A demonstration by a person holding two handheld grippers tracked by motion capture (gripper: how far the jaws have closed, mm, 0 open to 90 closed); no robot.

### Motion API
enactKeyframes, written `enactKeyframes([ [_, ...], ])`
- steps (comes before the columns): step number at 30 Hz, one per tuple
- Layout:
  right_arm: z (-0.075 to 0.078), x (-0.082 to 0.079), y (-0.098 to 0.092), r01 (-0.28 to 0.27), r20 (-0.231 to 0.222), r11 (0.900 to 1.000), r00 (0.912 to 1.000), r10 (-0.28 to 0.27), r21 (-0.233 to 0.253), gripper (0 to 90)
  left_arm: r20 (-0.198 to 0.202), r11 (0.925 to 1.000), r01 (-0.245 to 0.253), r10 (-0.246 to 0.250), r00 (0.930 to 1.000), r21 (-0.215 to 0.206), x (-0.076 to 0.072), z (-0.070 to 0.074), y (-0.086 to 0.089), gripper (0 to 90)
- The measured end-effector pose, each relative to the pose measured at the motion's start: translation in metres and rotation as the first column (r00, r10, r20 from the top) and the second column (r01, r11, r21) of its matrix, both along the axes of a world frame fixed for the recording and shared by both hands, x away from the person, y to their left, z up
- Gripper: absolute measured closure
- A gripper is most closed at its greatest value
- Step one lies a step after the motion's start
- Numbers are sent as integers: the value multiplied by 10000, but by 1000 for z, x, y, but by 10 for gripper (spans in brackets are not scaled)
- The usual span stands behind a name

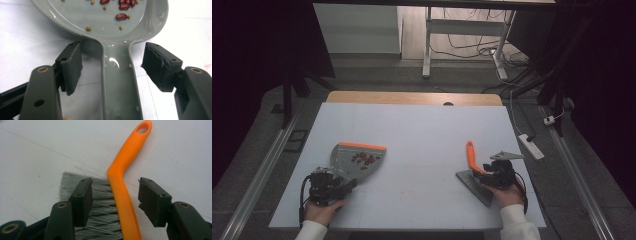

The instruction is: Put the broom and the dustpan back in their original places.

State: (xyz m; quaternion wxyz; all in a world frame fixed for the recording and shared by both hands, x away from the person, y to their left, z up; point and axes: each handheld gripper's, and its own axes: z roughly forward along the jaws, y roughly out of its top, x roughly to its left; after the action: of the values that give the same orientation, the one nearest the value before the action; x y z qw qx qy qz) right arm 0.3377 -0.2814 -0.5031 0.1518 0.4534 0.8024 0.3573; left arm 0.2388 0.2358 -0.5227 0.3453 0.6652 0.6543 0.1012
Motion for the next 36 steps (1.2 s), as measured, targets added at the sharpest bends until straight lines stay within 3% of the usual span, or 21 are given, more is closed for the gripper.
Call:
enactKeyframes([
  [3, 4, -3, -1, -54, 318, 10000, 9995, 52, 60, 462, 159, 9999, 25, -27, 9999, 125, -2, 3, 1, 331],
  [5, 5, -5, -2, -173, 455, 9998, 9988, 167, 134, 465, 543, 9973, 355, -391, 9978, 650, -6, 8, 3, 350],
  [6, 5, -5, -2, -173, 455, 9998, 9988, 167, 134, 465, 543, 9973, 355, -391, 9978, 650, -6, 8, 3, 349],
  [7, 6, -6, -3, -319, 496, 9993, 9983, 309, 184, 465, 844, 9952, 598, -663, 9942, 775, -7, 12, 5, 350],
  [13, 7, -10, 3, -855, 680, 9962, 9941, 843, 151, 465, 1332, 9870, 1524, -1579, 9784, 502, -6, 16, 7, 367],
  [17, 8, -14, 11, -1303, 844, 9914, 9880, 1293, 69, 465, 1498, 9705, 2336, -2402, 9591, 601, -2, 17, -1, 373],
  [20, 8, -16, 15, -1604, 884, 9870, 9832, 1595, 32, 465, 1663, 9521, 2974, -3054, 9376, 715, 1, 18, -9, 373],
  [23, 7, -18, 18, -1906, 913, 9816, 9777, 1893, 58, 465, 1630, 9333, 3455, -3575, 9196, 982, 6, 17, -18, 380],
  [24, 7, -19, 19, -1984, 920, 9801, 9761, 1969, 70, 466, 1630, 9333, 3455, -3575, 9196, 982, 6, 17, -18, 380],
  [25, 6, -19, 20, -2066, 920, 9784, 9744, 2049, 89, 466, 1544, 9229, 3701, -3829, 9108, 1058, 10, 15, -24, 380],
  [27, 5, -20, 21, -2264, 932, 9739, 9701, 2240, 159, 466, 1513, 9135, 3908, -4046, 9019, 1135, 13, 13, -27, 381],
  [28, 5, -20, 22, -2380, 968, 9712, 9670, 2356, 141, 466, 1513, 9135, 3908, -4046, 9019, 1135, 13, 13, -27, 383],
  [31, 5, -22, 25, -2639, 1142, 9645, 9586, 2608, 125, 466, 1443, 9000, 4193, -4335, 8896, 1190, 16, 11, -32, 383],
  [36, 5, -25, 29, -2962, 1352, 9551, 9465, 2931, 31, 466, 1471, 8959, 4294, -4426, 8846, 1135, 17, 10, -32, 382],
])
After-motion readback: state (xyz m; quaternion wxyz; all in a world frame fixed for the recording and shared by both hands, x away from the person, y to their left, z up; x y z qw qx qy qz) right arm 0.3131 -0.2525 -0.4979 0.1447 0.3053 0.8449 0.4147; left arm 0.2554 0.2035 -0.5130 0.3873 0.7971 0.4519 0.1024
